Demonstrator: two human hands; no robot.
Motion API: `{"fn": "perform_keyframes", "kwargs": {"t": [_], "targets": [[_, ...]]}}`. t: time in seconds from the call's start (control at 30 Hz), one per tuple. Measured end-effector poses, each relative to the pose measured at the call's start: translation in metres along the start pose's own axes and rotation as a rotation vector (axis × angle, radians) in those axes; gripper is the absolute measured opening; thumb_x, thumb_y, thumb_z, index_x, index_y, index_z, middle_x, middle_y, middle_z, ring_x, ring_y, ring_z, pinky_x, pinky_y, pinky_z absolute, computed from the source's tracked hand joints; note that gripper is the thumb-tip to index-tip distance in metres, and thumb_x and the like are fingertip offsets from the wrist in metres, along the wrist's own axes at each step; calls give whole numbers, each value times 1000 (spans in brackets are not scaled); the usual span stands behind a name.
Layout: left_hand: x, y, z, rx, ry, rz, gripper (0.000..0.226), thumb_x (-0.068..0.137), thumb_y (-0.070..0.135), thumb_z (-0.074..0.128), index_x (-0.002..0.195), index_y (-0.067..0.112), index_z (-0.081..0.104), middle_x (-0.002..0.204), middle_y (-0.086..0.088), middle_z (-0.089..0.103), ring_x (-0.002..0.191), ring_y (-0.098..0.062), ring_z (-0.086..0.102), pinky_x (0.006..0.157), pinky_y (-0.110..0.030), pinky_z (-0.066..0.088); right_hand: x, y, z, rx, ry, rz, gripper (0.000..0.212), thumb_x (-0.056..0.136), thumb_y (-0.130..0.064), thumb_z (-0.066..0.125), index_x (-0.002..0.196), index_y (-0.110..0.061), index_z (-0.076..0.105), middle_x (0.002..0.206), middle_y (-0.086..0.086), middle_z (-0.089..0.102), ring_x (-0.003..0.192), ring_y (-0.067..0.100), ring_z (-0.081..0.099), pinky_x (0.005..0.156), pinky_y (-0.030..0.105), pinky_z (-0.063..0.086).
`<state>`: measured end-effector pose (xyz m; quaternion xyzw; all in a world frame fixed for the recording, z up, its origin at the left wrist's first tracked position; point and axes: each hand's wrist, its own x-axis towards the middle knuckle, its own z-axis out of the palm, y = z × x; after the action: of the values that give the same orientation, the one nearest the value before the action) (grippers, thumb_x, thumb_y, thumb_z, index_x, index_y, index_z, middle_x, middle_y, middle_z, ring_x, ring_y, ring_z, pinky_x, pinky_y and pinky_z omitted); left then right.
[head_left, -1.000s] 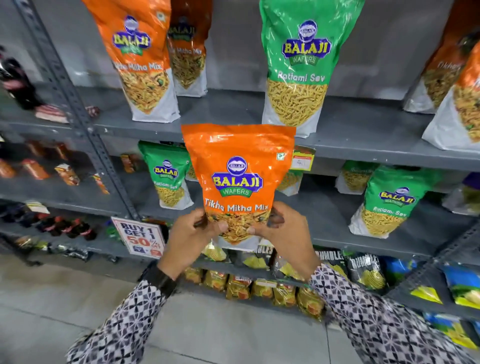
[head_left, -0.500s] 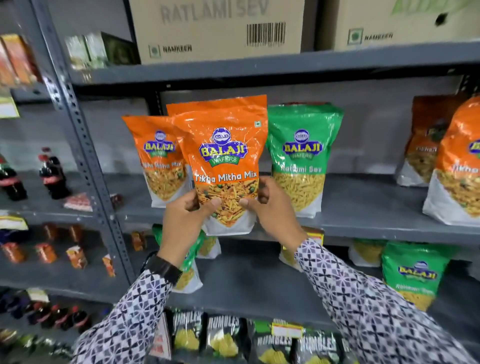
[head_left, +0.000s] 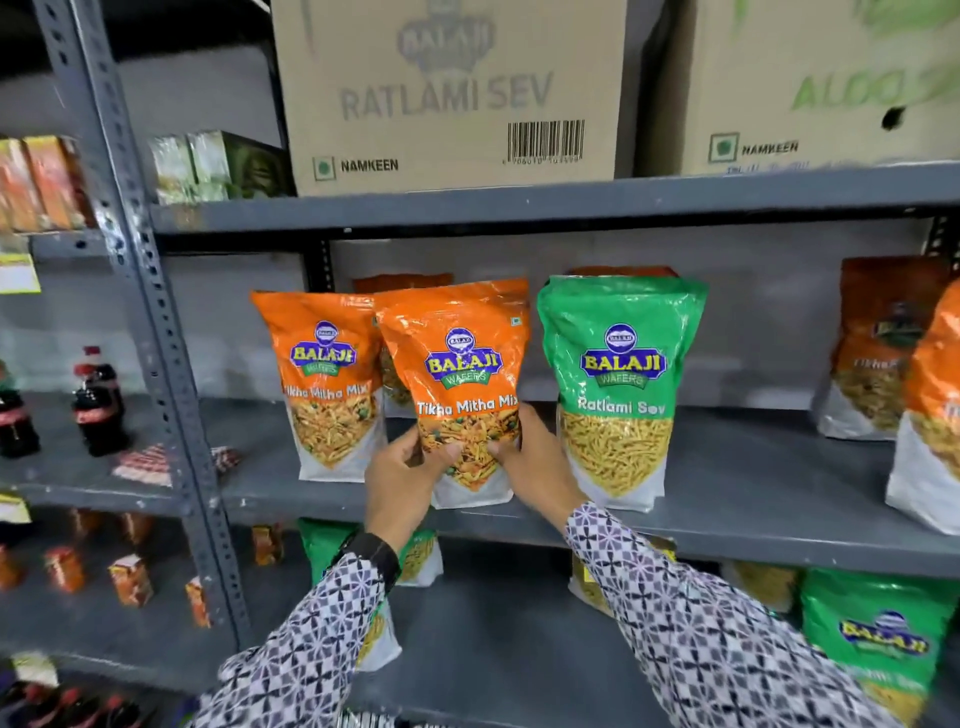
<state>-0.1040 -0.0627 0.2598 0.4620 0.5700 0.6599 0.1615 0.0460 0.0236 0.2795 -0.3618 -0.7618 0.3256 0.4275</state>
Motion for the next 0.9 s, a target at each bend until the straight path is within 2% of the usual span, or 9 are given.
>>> {"fn": "perform_keyframes", "kwargs": {"t": [0.17,0.27,0.37,0.5,0.6,0.67,0.73,0.83,0.9], "targets": [[-6,-6,0,4,-10,38,31,90,38,81,120,42,72,114,23,80,110,2,75,99,-32,59,-14,10,-5,68,14,-70,63,95,-10,69,151,-26,42,136,-7,64,129,13,59,113,47,49],[-19,-6,6,15,205,105,46,92,44,78,135,33,67,128,16,74,122,-6,69,102,-31,55,-35,19,-20,81,51,-76,71,96,-5,68,158,-21,37,146,0,57,132,10,53,114,33,45],[-35,4,24,70,354,255,28,99,32,71,126,23,72,118,4,71,108,-15,69,90,-31,56,-55,28,-45,54,162,-181,63,95,-3,70,151,-20,48,141,1,62,127,11,60,108,27,51],[-39,22,63,44,27,223,20,97,22,73,111,36,75,112,8,77,95,2,72,82,-12,54,-61,46,-86,-57,441,-295,52,91,-2,72,139,-14,58,126,2,62,113,15,64,94,38,60],[-28,22,100,89,-285,65,62,97,33,73,154,26,51,145,12,58,128,-4,61,103,-16,50,-58,62,-114,-107,582,-267,58,88,-14,79,139,-17,53,125,-1,52,116,21,59,96,48,56],[-19,16,118,74,-376,-19,94,90,50,75,166,30,24,164,11,41,150,-12,42,123,-34,39,-54,69,-124,-74,549,-149,69,85,-19,84,144,-21,48,129,-5,49,122,18,54,103,45,52],[-10,10,130,50,-363,-70,110,76,61,78,166,37,20,169,6,39,155,-17,39,127,-47,37,-50,74,-134,-18,433,-31,82,84,-22,85,152,-20,41,141,-2,51,131,18,53,108,41,50],[-3,10,139,-20,-354,-77,88,84,36,84,159,30,37,151,0,61,140,-20,58,118,-50,49,-43,84,-141,119,242,46,75,86,-16,83,150,-21,45,132,-15,62,123,8,61,99,16,51],[-3,14,141,-50,-366,-51,75,91,19,80,155,26,42,146,-3,64,137,-22,61,115,-49,51,-39,90,-143,142,223,73,63,86,-13,83,142,-19,54,123,-9,71,119,17,68,96,24,56]]}}
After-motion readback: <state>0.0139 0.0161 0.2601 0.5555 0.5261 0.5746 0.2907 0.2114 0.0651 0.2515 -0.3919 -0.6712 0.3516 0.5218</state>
